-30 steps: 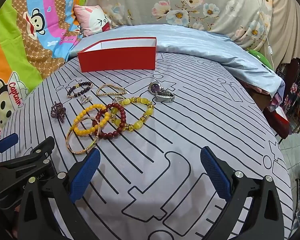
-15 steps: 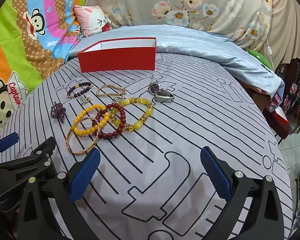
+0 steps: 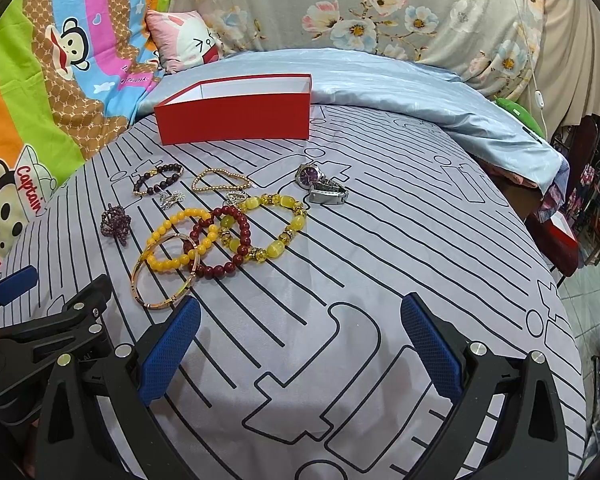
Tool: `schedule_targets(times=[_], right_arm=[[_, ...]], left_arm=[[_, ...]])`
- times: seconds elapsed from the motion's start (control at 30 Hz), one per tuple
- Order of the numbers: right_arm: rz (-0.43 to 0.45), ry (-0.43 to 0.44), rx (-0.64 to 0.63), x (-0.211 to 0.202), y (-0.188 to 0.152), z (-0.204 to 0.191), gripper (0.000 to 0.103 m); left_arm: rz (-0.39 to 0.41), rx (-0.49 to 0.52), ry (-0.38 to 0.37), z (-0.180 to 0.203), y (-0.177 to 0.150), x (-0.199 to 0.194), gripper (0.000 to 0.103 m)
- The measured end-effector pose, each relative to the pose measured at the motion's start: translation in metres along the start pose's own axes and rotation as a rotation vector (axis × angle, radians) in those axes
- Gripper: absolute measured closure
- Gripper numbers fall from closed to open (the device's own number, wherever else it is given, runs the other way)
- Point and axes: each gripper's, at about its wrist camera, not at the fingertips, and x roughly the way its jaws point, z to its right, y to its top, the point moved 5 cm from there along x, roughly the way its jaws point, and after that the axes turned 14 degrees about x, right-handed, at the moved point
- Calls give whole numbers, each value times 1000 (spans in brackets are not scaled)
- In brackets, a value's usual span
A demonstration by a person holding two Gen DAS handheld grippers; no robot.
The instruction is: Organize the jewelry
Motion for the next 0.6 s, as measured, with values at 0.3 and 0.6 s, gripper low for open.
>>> schedule_targets(times=[0.3, 0.6], right_arm=[[-1, 0, 0, 0, 0, 0, 7], [2, 0, 1, 0, 1, 1, 7]], left_arm=[[2, 3, -1, 0, 0, 0, 14], [2, 3, 0, 0, 1, 0, 14]])
